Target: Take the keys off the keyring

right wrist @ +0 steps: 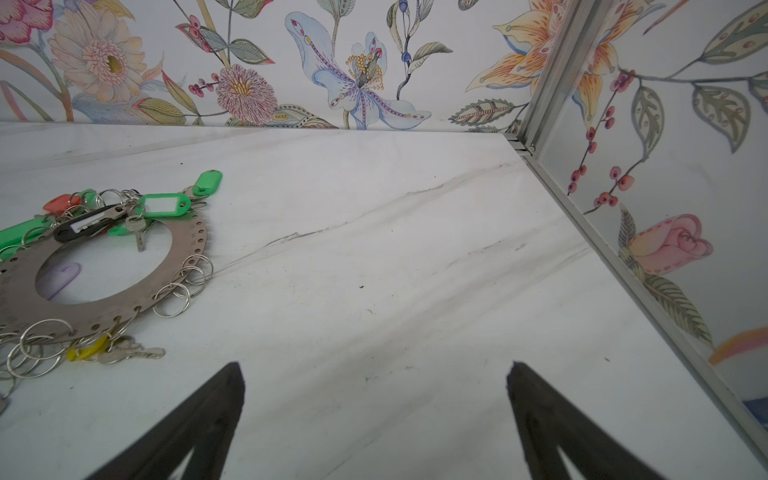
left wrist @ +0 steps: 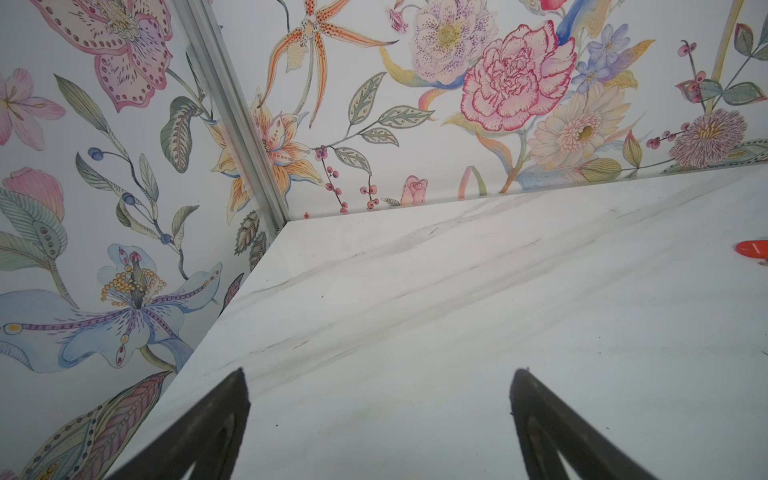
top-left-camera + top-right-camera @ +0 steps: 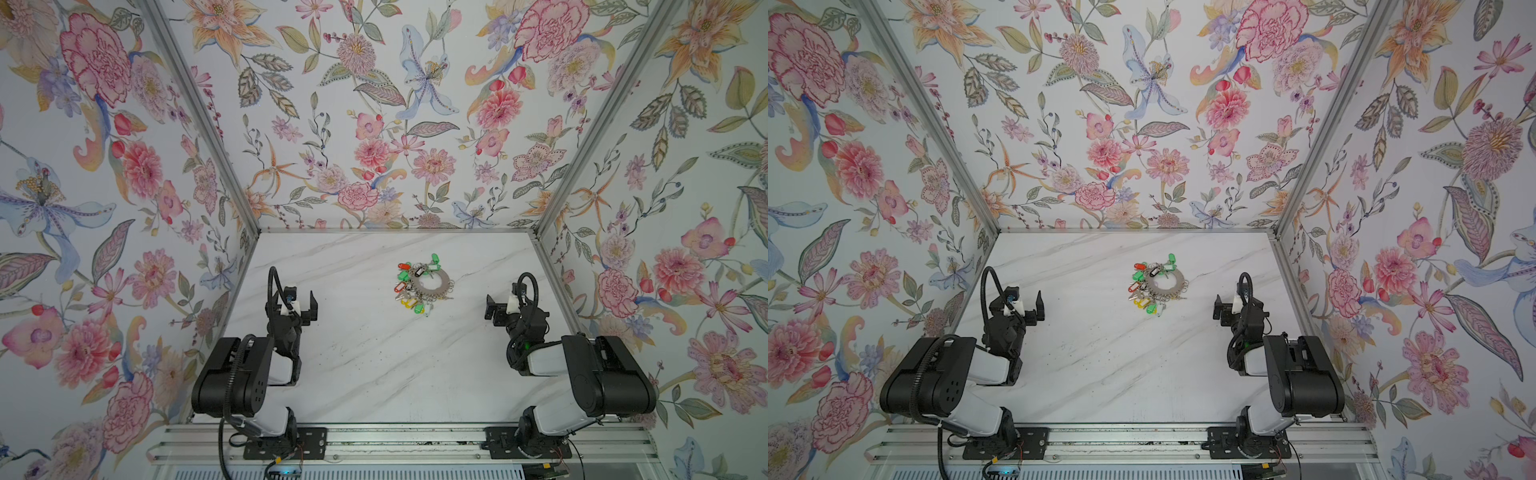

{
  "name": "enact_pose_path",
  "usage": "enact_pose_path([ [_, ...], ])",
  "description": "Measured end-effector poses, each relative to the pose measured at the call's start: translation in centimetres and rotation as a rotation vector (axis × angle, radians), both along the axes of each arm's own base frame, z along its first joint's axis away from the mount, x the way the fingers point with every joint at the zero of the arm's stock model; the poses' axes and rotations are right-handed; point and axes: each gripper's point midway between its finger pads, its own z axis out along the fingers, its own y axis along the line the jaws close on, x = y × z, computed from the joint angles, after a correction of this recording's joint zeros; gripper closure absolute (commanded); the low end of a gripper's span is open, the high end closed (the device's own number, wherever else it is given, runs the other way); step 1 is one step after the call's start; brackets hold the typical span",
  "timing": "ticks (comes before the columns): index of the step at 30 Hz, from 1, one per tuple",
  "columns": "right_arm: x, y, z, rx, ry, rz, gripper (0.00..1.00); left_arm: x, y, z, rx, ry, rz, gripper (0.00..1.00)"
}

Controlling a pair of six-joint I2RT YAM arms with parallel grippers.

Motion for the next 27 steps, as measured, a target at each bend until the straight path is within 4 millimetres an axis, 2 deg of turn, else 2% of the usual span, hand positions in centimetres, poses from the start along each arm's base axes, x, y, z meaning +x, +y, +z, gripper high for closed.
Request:
enact_pose_path([
  [19, -0.1, 0.5, 0.3, -0.013, -0.004, 0.014, 0.01, -0.1, 0.0, 0.3, 0.001, -0.002, 0.005, 0.01],
  [22, -0.6, 1.9, 2.0, -0.032, -0.016, 0.046, 0.01, -0.5, -0.2, 2.1, 0.004, -0.023, 0.005, 0.01],
  [24, -0.7, 2.6, 4.2, -0.012, -0.038, 0.059, 0.01, -0.3, -0.4, 4.1, -0.001, -0.047, -0.002, 0.01],
  [27, -0.2, 2.5, 8.5, 0.092, -0.091, 0.033, 0.01, 0.2, -0.4, 7.9, -0.055, -0.093, 0.001, 0.01],
])
